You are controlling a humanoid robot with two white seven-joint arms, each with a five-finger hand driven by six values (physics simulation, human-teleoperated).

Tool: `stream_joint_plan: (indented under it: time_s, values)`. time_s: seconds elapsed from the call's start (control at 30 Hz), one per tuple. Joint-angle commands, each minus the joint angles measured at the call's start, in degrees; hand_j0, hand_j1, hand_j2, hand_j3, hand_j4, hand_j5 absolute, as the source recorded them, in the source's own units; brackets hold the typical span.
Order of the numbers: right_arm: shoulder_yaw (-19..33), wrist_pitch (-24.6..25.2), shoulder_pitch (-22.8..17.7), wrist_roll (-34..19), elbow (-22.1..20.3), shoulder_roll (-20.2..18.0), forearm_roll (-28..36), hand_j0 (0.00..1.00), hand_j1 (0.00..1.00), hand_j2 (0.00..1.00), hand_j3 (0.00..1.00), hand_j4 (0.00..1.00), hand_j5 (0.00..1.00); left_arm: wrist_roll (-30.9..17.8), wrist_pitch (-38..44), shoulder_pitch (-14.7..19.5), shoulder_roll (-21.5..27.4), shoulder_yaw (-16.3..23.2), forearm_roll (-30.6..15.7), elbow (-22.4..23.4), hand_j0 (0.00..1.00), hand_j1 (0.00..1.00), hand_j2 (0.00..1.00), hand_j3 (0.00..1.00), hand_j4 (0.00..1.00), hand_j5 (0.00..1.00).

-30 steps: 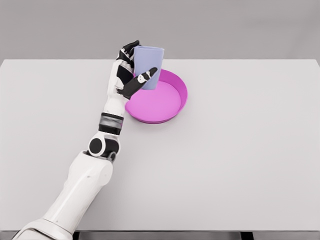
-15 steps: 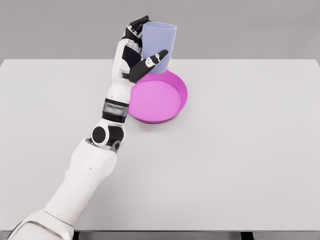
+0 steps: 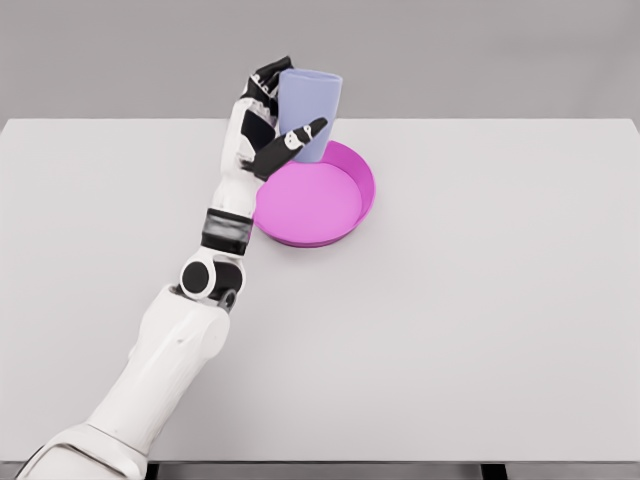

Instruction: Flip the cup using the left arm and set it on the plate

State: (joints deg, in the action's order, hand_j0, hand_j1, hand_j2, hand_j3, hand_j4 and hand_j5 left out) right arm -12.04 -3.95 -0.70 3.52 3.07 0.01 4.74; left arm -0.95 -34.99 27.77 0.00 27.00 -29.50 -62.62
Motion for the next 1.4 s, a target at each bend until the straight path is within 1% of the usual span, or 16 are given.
stream_joint_plan:
  time_s: [0.0,0.07,0.2,0.4,0.47,0.53,0.57,0.6,0.63,0.7,0.73,0.8,0.9,1.13,1.27,1.37]
  values:
    - [0.0,0.0,0.0,0.0,0.0,0.0,0.0,1.00,1.00,1.00,1.00,1.00,1.00,0.2,0.0,0.0,0.0,0.2,0.1,0.8,0.56,0.56,0.56,0.56,0.56,0.56]
    - [0.0,0.0,0.0,0.0,0.0,0.0,0.0,1.00,1.00,1.00,1.00,1.00,1.00,0.4,0.0,0.0,0.0,0.0,0.1,0.8,0.58,0.58,0.58,0.58,0.58,0.58]
    - [0.0,0.0,0.0,0.0,0.0,0.0,0.0,1.00,1.00,1.00,1.00,1.00,1.00,0.4,0.0,0.0,0.0,0.0,0.1,0.6,0.58,0.58,0.58,0.58,0.58,0.58]
    - [0.0,0.0,0.0,0.0,0.0,0.0,0.0,1.00,1.00,1.00,1.00,1.00,1.00,0.1,0.0,0.3,0.0,0.2,0.1,2.7,0.58,0.58,0.58,0.58,0.58,0.58]
    - [0.0,0.0,0.0,0.0,0.0,0.0,0.0,1.00,1.00,1.00,1.00,1.00,1.00,0.8,0.0,0.6,0.0,0.2,-0.7,4.4,0.54,0.54,0.54,0.54,0.54,0.54]
    - [0.0,0.0,0.0,0.0,0.0,0.0,0.0,1.00,1.00,1.00,1.00,1.00,1.00,1.2,0.0,1.7,0.0,0.2,-3.2,8.1,0.54,0.54,0.54,0.54,0.54,0.54]
    - [0.0,0.0,0.0,0.0,0.0,0.0,0.0,1.00,1.00,1.00,1.00,1.00,1.00,2.9,0.0,1.9,0.0,0.3,-3.3,10.0,0.54,0.54,0.54,0.54,0.54,0.54]
    - [0.0,0.0,0.0,0.0,0.0,0.0,0.0,1.00,1.00,1.00,1.00,1.00,1.00,4.4,0.0,2.0,0.0,0.3,-3.0,10.1,0.54,0.54,0.54,0.54,0.54,0.54]
    - [0.0,0.0,0.0,0.0,0.0,0.0,0.0,1.00,1.00,1.00,1.00,1.00,1.00,4.5,0.0,2.1,0.0,1.5,-2.8,10.2,0.54,0.54,0.54,0.54,0.54,0.54]
    - [0.0,0.0,0.0,0.0,0.0,0.0,0.0,1.00,1.00,1.00,1.00,1.00,1.00,4.4,0.0,2.1,0.0,4.9,-2.3,10.1,0.53,0.53,0.53,0.53,0.53,0.53]
    - [0.0,0.0,0.0,0.0,0.0,0.0,0.0,1.00,1.00,1.00,1.00,1.00,1.00,4.4,0.0,2.6,0.0,6.1,-1.1,9.9,0.51,0.51,0.51,0.51,0.51,0.51]
    - [0.0,0.0,0.0,0.0,0.0,0.0,0.0,1.00,1.00,1.00,1.00,1.00,1.00,4.2,0.0,3.8,0.0,6.2,2.2,9.4,0.48,0.48,0.48,0.48,0.48,0.48]
    - [0.0,0.0,0.0,0.0,0.0,0.0,0.0,1.00,1.00,1.00,1.00,1.00,1.00,3.9,0.0,5.2,0.0,6.3,5.5,7.7,0.45,0.45,0.45,0.45,0.45,0.45]
    - [0.0,0.0,0.0,0.0,0.0,0.0,0.0,1.00,1.00,1.00,1.00,1.00,1.00,4.2,0.0,5.3,0.0,4.9,5.6,5.5,0.46,0.46,0.46,0.46,0.46,0.46]
    - [0.0,0.0,0.0,0.0,0.0,0.0,0.0,1.00,1.00,1.00,1.00,1.00,1.00,4.0,0.0,4.3,0.0,-0.3,5.6,5.7,0.47,0.47,0.47,0.47,0.47,0.47]
    - [0.0,0.0,0.0,0.0,0.0,0.0,0.0,1.00,1.00,1.00,1.00,1.00,1.00,4.0,0.0,3.8,0.0,-0.3,5.7,6.5,0.47,0.47,0.47,0.47,0.47,0.47]
